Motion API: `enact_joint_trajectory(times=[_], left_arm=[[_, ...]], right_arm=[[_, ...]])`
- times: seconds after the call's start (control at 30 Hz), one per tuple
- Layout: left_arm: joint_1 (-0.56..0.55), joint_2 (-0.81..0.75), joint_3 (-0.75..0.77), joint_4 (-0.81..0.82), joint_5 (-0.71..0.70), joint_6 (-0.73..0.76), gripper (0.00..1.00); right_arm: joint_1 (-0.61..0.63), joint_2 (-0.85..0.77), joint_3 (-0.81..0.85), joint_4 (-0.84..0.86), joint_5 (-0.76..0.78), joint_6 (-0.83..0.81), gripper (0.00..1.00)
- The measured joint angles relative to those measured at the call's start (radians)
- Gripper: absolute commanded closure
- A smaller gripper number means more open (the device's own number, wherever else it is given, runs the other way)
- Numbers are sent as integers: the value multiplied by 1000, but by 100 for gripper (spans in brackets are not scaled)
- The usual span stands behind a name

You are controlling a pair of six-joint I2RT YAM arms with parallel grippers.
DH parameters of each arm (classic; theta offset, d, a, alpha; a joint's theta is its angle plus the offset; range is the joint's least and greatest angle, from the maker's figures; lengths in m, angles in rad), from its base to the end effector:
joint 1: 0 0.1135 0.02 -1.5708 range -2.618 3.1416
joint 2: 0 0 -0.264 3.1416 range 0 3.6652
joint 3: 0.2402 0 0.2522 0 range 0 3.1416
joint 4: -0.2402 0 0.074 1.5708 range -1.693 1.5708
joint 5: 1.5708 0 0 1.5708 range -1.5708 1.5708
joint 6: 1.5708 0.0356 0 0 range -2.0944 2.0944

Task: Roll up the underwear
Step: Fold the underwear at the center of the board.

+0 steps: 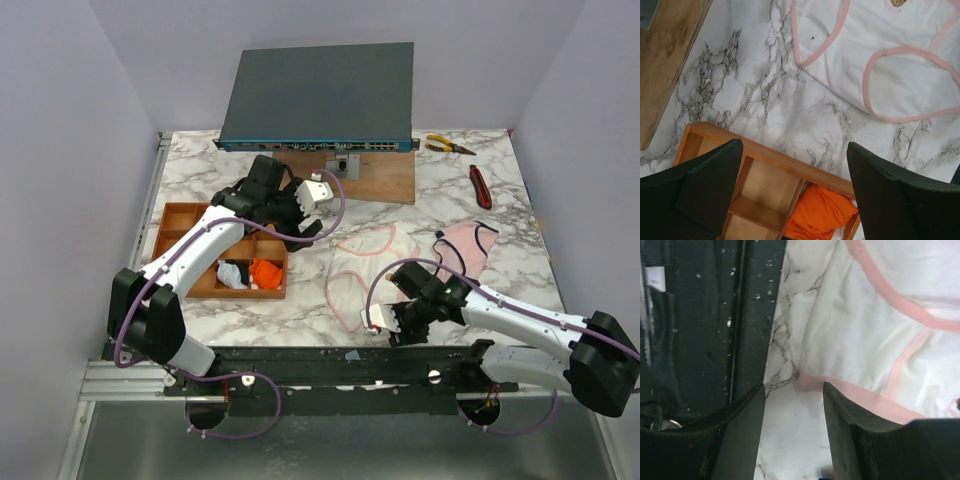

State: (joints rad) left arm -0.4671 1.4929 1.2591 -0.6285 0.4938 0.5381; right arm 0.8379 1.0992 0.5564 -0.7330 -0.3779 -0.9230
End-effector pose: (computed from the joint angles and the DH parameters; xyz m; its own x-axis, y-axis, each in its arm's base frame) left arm 0.2783 -0.1593 0.2983 -0.2378 0.6254 -0.7432 0.9244 0.3806 0.0244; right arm 0.1053 0.1366 0.1711 0.2218 -0.8614 -0.4570 -0.9706 -0.2399 -0.0188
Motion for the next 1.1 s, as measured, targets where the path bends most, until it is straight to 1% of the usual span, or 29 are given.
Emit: enact_joint_trajectory(times=[0.2,0.3,0.67,0.73,0.87,1.03,1.1], left_arm=[[1,-13,-70,19,-15,1,12],[0,-14,-80,22,-15,1,12],[1,-36,-91,43,-23,8,12],[0,-36,-91,43,-26,8,12],[0,-37,-91,44,-29,7,12],[0,-54,-107,54,-32,8,12],[0,-71,-127,62,-35,9,12]], right_arm=[[0,-1,-3,79,26,27,49],[0,-1,-3,100,28,37,50],[0,14,-8,103,24,39,56],[0,29,-11,105,23,39,60],[0,50,-30,113,25,35,75],[0,39,-30,125,29,51,98],[0,22,-26,121,28,67,99]])
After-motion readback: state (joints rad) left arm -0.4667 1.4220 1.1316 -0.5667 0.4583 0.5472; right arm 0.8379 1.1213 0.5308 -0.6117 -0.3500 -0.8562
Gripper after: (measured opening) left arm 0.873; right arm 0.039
